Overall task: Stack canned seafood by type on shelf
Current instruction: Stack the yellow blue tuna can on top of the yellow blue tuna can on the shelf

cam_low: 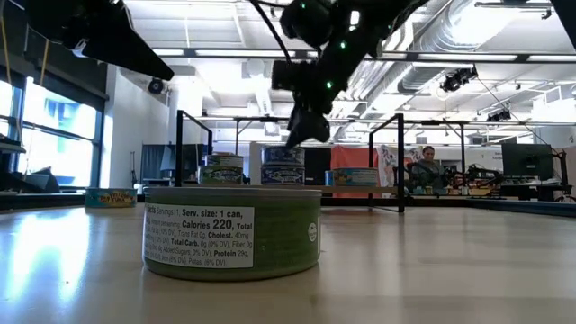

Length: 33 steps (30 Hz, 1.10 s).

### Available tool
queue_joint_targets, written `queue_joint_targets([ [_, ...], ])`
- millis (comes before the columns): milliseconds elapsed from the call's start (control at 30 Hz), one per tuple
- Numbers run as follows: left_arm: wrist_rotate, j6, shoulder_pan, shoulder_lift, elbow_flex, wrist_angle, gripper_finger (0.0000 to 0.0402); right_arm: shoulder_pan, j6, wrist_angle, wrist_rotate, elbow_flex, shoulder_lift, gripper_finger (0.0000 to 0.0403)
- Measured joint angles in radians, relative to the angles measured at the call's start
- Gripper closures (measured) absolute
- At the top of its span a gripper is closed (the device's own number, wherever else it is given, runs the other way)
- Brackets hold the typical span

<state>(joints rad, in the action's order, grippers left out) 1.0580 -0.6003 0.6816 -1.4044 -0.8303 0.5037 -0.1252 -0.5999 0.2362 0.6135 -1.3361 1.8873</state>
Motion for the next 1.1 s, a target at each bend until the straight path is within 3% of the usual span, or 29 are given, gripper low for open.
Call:
queue_joint_targets([
  [100,0.0,-0.001,0.0,0.0,0.0,0.0,0.0363,0.017,0.173,0.05,-0.066,-0.028,-0.006,0.0174],
  [233,0.0,-0.011,0.002,0.0,0.0,0.0,0.0363,0.031,0.402,-0.085,-0.513,0.025,-0.014,0.0193],
  [300,-0.013,-0.014,0.009,0.0,0.0,0.0,0.0363,0.065,0.457,-0.159,-0.635,0.068,-0.013,0.0207],
  [367,-0.085,0.009,0.026,0.003,-0.004,0.004,0.0363,0.128,0.496,-0.25,-0.669,0.111,-0.013,0.0222],
  [467,-0.293,0.017,0.065,0.004,-0.036,0.009,0.0364,0.234,0.532,-0.315,-0.657,0.154,-0.013,0.0245],
  [533,-0.468,-0.06,0.09,0.005,-0.054,0.037,0.0369,0.304,0.551,-0.313,-0.62,0.172,-0.013,0.0258],
  [633,-0.686,-0.321,0.133,0.005,-0.052,0.112,0.0379,0.403,0.551,-0.266,-0.587,0.19,-0.014,0.0274],
  [700,-0.773,-0.529,0.175,0.002,-0.038,0.166,0.0387,0.457,0.541,-0.185,-0.587,0.189,-0.017,0.0283],
  [800,-0.805,-0.76,0.248,-0.008,0.011,0.201,0.0398,0.518,0.581,-0.029,-0.534,0.19,-0.04,0.0296],
  [933,-0.849,-1.005,0.316,-0.01,0.094,0.157,0.04,0.572,0.705,0.183,-0.385,0.19,-0.082,0.0314],
  [1000,-0.819,-1.05,0.335,-0.005,0.126,0.114,0.0401,0.597,0.733,0.272,-0.298,0.19,-0.1,0.032],
  [1100,-0.694,-1.043,0.336,-0.006,0.171,0.03,0.0401,0.62,0.769,0.357,-0.198,0.189,-0.127,0.0324],
])
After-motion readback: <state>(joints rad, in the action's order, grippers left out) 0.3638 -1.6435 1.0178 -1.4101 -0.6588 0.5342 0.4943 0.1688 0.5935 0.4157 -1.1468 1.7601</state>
